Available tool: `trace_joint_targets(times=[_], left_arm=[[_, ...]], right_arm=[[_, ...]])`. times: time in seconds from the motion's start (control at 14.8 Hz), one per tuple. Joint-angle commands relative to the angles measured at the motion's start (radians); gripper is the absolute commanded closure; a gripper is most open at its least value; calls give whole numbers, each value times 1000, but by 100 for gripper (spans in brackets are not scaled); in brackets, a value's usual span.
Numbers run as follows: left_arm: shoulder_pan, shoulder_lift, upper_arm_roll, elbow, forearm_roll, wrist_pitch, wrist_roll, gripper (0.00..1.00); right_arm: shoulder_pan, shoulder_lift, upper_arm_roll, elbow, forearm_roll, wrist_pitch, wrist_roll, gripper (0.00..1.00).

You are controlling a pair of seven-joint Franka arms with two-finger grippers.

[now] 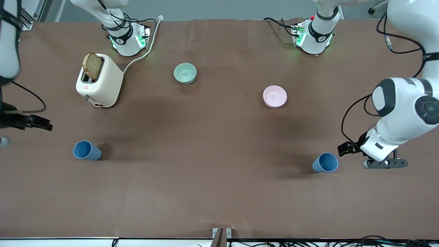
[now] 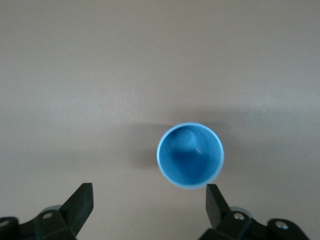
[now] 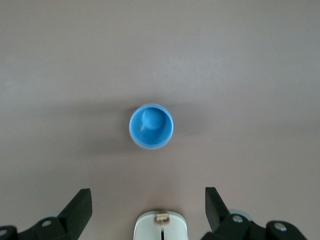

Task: Stack blue cups with both arms
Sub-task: 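Lower the left gripper and the right gripper onto the two blue cups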

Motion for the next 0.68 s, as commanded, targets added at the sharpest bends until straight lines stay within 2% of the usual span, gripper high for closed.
trace_joint_targets(times=[0.0,0.2,0.27,0.47,0.61], left_arm=[[-4,50,4,4,2,34,-2,10],[-3,81,2,4,2,36,-2,22],[-4,93,2,5,2,36,-2,29],[-3,106,1,11,-4,36,-2,47],[-3,118,1,12,-4,54,-2,51]], right_arm=[[1,9,-7,-155,0,191,-53,0],[-7,51,-7,-264,1,384,-64,0],[-9,62,-7,-284,0,432,-64,0],[-9,113,-7,-299,0,507,-84,0],[-12,136,-7,-347,0,608,-87,0]])
